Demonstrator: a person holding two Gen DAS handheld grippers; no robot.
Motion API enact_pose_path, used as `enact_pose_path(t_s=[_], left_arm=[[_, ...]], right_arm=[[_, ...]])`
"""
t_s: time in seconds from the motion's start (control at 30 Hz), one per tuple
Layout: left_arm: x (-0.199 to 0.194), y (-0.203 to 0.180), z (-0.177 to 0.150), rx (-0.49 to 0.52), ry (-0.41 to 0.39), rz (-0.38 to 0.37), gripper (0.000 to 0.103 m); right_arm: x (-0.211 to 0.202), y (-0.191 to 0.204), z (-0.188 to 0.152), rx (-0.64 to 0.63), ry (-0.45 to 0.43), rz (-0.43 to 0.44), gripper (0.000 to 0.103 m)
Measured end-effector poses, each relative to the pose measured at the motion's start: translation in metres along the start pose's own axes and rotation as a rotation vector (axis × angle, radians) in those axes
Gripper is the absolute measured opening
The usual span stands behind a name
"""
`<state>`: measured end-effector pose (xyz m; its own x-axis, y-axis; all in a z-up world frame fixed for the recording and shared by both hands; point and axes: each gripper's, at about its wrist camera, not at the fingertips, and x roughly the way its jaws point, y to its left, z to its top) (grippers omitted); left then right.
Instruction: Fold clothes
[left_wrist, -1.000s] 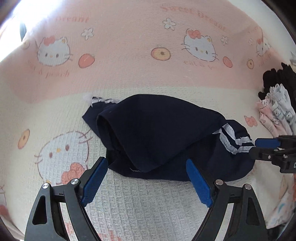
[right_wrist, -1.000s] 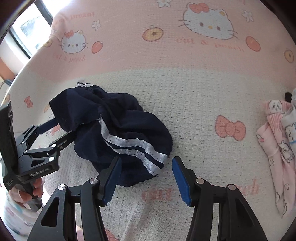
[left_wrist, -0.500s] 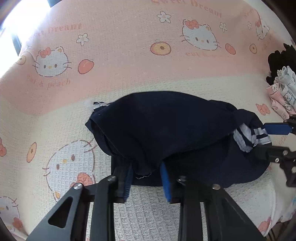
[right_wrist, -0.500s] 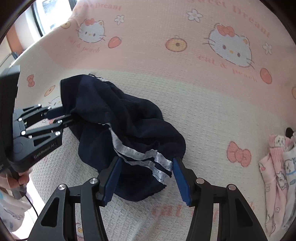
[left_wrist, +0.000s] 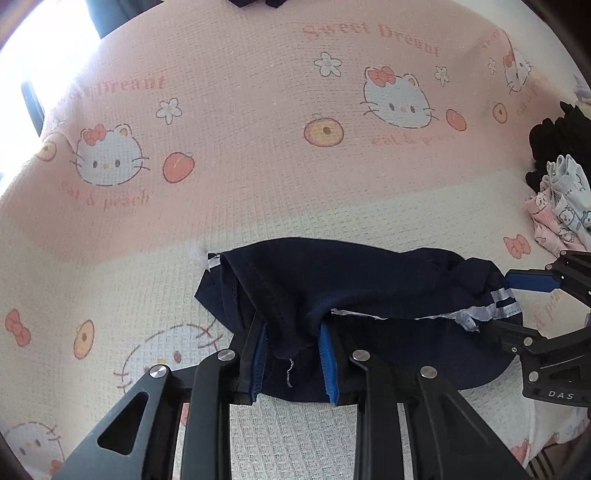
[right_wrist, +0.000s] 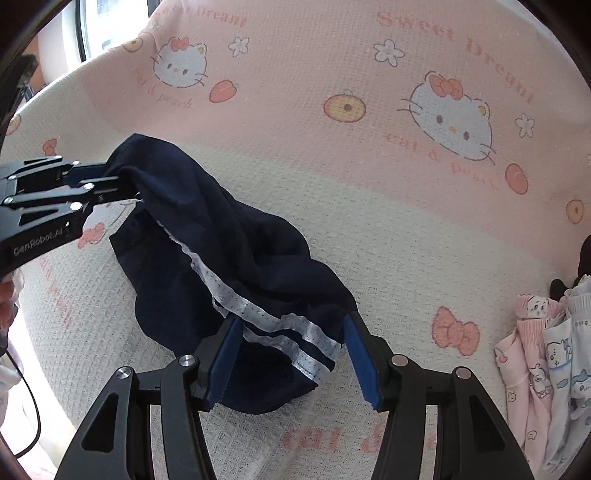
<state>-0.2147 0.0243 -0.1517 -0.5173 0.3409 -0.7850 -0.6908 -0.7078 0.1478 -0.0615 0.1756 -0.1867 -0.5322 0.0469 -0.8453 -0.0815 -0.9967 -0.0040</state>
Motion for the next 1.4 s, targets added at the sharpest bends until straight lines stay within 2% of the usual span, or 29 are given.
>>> enact_pose_path(t_s=[0.17, 0.27, 0.37, 0.57, 0.67, 0.77, 0.93, 1.03, 1.07, 1.1, 1.13, 1.17, 1.2, 1.27, 1.4], left_arm=[[0.000, 0.003, 0.015, 0.020, -0.008, -0.018, 0.023], [0.001, 0.004, 0.024, 0.040, -0.005, -0.022, 0.023], [0.001, 0.003, 0.031, 0.062, -0.003, -0.016, 0.023], [0.017, 0.009, 0.046, 0.051, 0.026, -0.056, 0.023], [0.032, 0.015, 0.051, 0.009, 0.065, -0.090, 0.023], [0.046, 0.023, 0.053, -0.040, 0.105, -0.102, 0.023], [0.049, 0.035, 0.051, -0.123, 0.129, -0.165, 0.023], [0.051, 0.047, 0.049, -0.227, 0.178, -0.245, 0.023], [0.052, 0.052, 0.048, -0.276, 0.197, -0.278, 0.023], [0.053, 0.059, 0.047, -0.338, 0.218, -0.318, 0.024], [0.052, 0.065, 0.044, -0.392, 0.229, -0.351, 0.029], [0.050, 0.070, 0.042, -0.439, 0.232, -0.380, 0.037], [0.047, 0.075, 0.039, -0.487, 0.235, -0.409, 0.044], [0.038, 0.083, 0.033, -0.555, 0.217, -0.443, 0.072], [0.024, 0.086, 0.022, -0.606, 0.175, -0.467, 0.074]], right_arm=[[-0.002, 0.007, -0.002, -0.060, -0.016, 0.027, 0.055], [0.002, 0.011, -0.001, -0.073, 0.009, 0.012, 0.025], [-0.001, 0.007, 0.001, -0.028, 0.014, 0.059, 0.010], [-0.004, -0.029, 0.008, 0.223, 0.024, 0.200, 0.010], [-0.004, -0.045, 0.004, 0.319, 0.045, 0.226, 0.010], [-0.005, -0.051, 0.001, 0.354, 0.063, 0.232, 0.010], [0.004, -0.051, 0.008, 0.333, 0.069, 0.226, 0.010], [0.006, -0.055, 0.005, 0.361, 0.069, 0.255, 0.012], [0.004, -0.057, 0.005, 0.373, 0.063, 0.262, 0.022], [0.002, -0.059, 0.007, 0.389, 0.051, 0.265, 0.037], [0.001, -0.061, 0.009, 0.405, 0.039, 0.267, 0.053], [-0.004, -0.064, 0.008, 0.422, 0.028, 0.278, 0.060], [-0.006, -0.068, 0.006, 0.448, 0.024, 0.296, 0.060], [-0.012, -0.076, 0.003, 0.501, 0.016, 0.332, 0.060], [-0.015, -0.099, -0.010, 0.636, 0.034, 0.377, 0.060]])
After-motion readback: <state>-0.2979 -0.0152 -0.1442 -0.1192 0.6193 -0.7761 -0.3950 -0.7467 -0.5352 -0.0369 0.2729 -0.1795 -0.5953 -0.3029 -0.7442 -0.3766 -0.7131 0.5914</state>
